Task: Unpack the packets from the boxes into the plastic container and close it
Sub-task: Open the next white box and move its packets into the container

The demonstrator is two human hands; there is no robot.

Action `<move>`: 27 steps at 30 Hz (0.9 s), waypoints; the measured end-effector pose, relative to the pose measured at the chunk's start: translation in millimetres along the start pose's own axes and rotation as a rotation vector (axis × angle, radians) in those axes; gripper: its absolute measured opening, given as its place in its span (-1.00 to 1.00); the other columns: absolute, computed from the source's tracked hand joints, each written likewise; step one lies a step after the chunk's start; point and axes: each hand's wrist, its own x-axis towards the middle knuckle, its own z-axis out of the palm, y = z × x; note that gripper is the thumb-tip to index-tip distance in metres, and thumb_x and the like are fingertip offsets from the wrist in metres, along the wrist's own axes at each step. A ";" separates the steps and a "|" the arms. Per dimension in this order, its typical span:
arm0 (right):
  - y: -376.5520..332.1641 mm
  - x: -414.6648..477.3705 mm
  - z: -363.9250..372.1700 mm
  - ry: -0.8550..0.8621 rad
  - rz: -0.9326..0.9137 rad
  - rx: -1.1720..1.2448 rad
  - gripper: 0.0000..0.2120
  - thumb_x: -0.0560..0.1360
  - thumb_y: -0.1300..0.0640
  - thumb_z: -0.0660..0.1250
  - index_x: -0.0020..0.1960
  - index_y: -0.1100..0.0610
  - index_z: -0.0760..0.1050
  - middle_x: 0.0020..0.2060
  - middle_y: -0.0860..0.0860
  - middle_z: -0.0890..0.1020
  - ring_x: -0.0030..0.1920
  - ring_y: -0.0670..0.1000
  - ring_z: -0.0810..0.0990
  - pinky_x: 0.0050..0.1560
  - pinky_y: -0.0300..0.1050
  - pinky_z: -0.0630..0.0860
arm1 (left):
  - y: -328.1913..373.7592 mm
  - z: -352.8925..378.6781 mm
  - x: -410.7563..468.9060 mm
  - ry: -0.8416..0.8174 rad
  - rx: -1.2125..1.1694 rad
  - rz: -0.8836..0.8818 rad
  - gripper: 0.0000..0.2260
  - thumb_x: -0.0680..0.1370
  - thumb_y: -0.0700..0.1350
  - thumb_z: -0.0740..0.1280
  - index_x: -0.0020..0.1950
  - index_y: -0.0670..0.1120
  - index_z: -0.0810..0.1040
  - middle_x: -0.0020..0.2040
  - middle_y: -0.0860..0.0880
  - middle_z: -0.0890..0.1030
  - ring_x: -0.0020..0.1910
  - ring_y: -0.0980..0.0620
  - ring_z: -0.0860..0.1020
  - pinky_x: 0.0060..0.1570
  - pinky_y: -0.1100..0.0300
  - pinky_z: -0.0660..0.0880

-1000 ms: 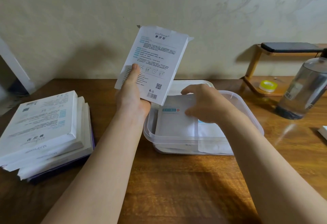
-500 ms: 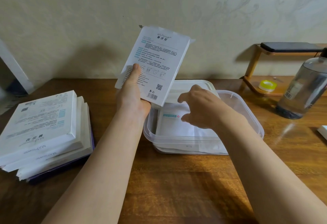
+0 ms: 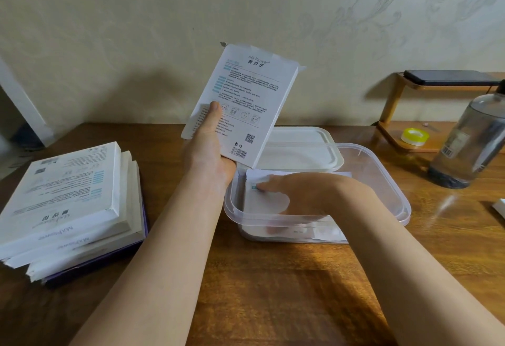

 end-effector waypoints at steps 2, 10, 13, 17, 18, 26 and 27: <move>-0.2 0.3 0.4 -0.002 -0.024 -0.011 -0.26 0.55 -0.17 0.36 0.60 -0.18 0.05 0.58 -0.15 0.16 0.54 0.03 0.19 0.53 -0.01 0.11 | 0.0 0.3 0.0 0.007 0.003 0.002 -0.80 0.57 -0.06 0.47 0.15 -0.08 0.62 0.01 -0.09 0.76 -0.06 -0.10 0.75 -0.18 -0.03 0.68; -2.1 5.8 2.4 -0.049 0.008 -0.028 -0.13 0.48 -0.26 0.41 0.61 -0.20 -0.02 0.58 -0.12 0.13 0.53 0.08 0.20 0.51 0.07 0.18 | 0.6 1.3 -4.6 0.004 0.022 0.012 -0.78 0.55 -0.05 0.48 0.16 -0.07 0.62 0.02 -0.08 0.76 -0.02 -0.12 0.74 -0.06 -0.10 0.69; -2.9 5.6 2.3 -0.062 0.014 -0.039 -0.11 0.47 -0.28 0.41 0.61 -0.19 -0.04 0.59 -0.12 0.11 0.55 0.07 0.18 0.48 0.08 0.18 | 1.2 2.6 -6.5 -0.006 0.034 0.010 -0.77 0.56 -0.04 0.47 0.18 -0.07 0.62 0.03 -0.08 0.76 0.01 -0.12 0.74 -0.01 -0.12 0.68; -3.0 -2.0 -1.3 0.038 0.015 0.000 -0.18 0.48 -0.25 0.41 0.60 -0.11 0.10 0.55 -0.10 0.24 0.51 0.05 0.26 0.46 -0.01 0.21 | 2.4 4.0 -9.2 0.013 0.042 0.015 -0.74 0.55 -0.05 0.48 0.21 -0.08 0.61 0.04 -0.08 0.76 0.03 -0.12 0.73 -0.01 -0.14 0.68; -1.3 -7.4 -5.9 0.104 0.040 0.037 -0.24 0.48 -0.25 0.40 0.57 -0.08 0.19 0.53 -0.09 0.30 0.49 0.03 0.31 0.45 -0.01 0.25 | 3.6 4.2 -10.0 0.010 0.042 0.013 -0.74 0.56 -0.06 0.48 0.22 -0.08 0.61 0.05 -0.08 0.76 0.03 -0.12 0.73 -0.02 -0.13 0.68; 17.2 -73.1 -65.6 1.182 -0.017 0.697 -0.91 0.49 0.19 0.36 -0.15 0.07 0.63 -0.31 -0.04 0.68 -0.23 -0.01 0.66 -0.16 -0.09 0.61 | 13.7 8.7 -14.4 -0.062 0.176 0.096 -0.82 0.50 -0.17 0.51 0.09 -0.09 0.65 -0.06 -0.10 0.76 -0.13 -0.08 0.75 -0.23 0.00 0.67; 16.5 -77.0 -68.3 1.223 -0.020 0.729 -0.90 0.49 0.20 0.35 -0.08 0.05 0.63 -0.25 -0.08 0.69 -0.20 -0.07 0.65 -0.14 -0.19 0.59 | 14.5 10.3 -15.6 -0.101 0.195 0.105 -0.79 0.47 -0.19 0.51 0.09 -0.10 0.66 -0.05 -0.11 0.76 -0.12 -0.09 0.75 -0.22 0.01 0.67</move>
